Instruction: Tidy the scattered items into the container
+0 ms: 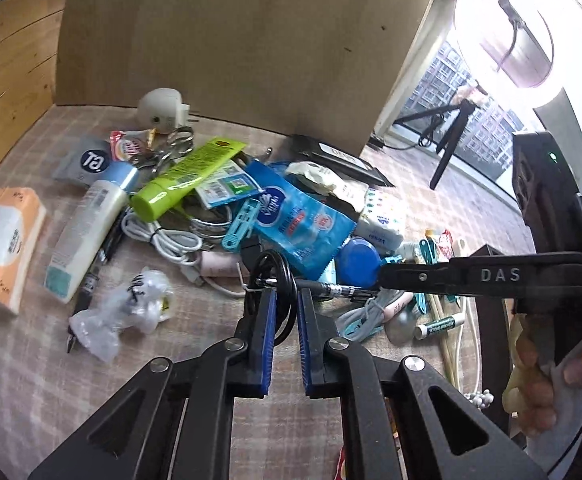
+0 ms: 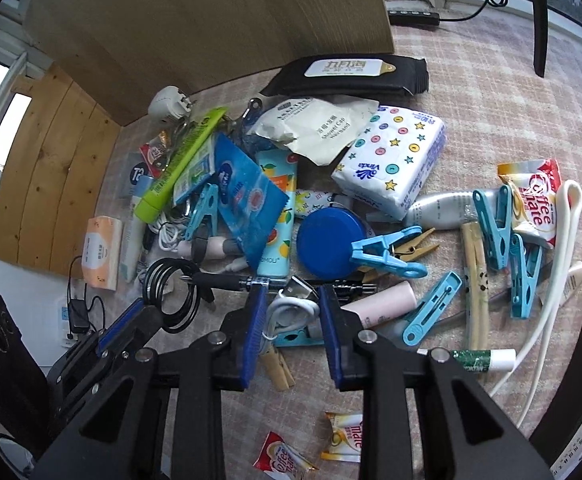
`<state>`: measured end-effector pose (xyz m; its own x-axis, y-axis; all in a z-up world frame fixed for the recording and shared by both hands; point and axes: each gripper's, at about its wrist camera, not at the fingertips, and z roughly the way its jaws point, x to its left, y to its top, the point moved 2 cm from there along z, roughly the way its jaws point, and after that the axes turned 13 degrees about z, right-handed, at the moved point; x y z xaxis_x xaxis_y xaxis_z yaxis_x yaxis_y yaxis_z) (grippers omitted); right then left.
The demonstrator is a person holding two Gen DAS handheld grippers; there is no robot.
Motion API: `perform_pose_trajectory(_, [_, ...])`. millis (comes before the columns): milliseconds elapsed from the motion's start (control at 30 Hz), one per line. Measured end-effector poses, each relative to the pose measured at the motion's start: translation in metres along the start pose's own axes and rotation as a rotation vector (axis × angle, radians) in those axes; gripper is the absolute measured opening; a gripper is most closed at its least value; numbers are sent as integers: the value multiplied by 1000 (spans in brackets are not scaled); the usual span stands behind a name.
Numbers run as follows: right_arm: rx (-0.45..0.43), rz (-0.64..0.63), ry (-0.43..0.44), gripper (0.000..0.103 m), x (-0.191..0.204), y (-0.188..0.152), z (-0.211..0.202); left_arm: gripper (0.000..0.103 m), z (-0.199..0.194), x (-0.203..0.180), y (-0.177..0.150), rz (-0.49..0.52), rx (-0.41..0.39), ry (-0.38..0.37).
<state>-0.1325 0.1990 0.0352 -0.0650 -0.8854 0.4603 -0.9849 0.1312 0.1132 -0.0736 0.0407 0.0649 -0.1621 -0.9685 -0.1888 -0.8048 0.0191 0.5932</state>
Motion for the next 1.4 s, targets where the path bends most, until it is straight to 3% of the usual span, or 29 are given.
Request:
perform_pose_trajectory(67, [-5, -7, 13, 27, 3, -3, -5, 0, -8, 5, 1, -16, -19, 11])
perform_pose_trajectory(200, [-22, -43, 10, 27, 5, -8, -16, 0, -15, 15, 2, -26, -28, 33])
perform_pose_trajectory(300, [-24, -53, 2, 27, 5, -2, -22, 0, -11, 21, -2, -71, -2, -7])
perform_pose_trajectory(367, [-22, -50, -2, 27, 7, 3, -16, 10, -7, 16, -7, -63, 14, -39])
perform_pose_trajectory(467, [-22, -48, -22, 27, 2, 7, -10, 26, -2, -5, -11, 25, 24, -24])
perform_pose_trajectory(633, [-26, -26, -38, 27, -16, 11, -16, 33, 20, -38, -11, 131, 66, 7])
perform_pose_trajectory(833, [-45, -5, -45, 27, -35, 16, -29, 33, 37, -16, 9, 8, 101, -16])
perform_pose_trajectory(1033, [-41, 9, -33, 27, -43, 19, -30, 30, 63, -6, 14, 9, 204, -4])
perform_pose_trajectory(1200, [-37, 19, -15, 27, -45, 20, -30, 30, 52, -20, 13, 19, 199, -41])
perform_pose_trajectory(1300, [-47, 20, -19, 27, -48, 22, -32, 30, 49, -41, 13, 77, 185, -7])
perform_pose_trajectory(1400, [-52, 23, -21, 27, -50, 23, -33, 30, 65, -52, 13, 89, 233, 7])
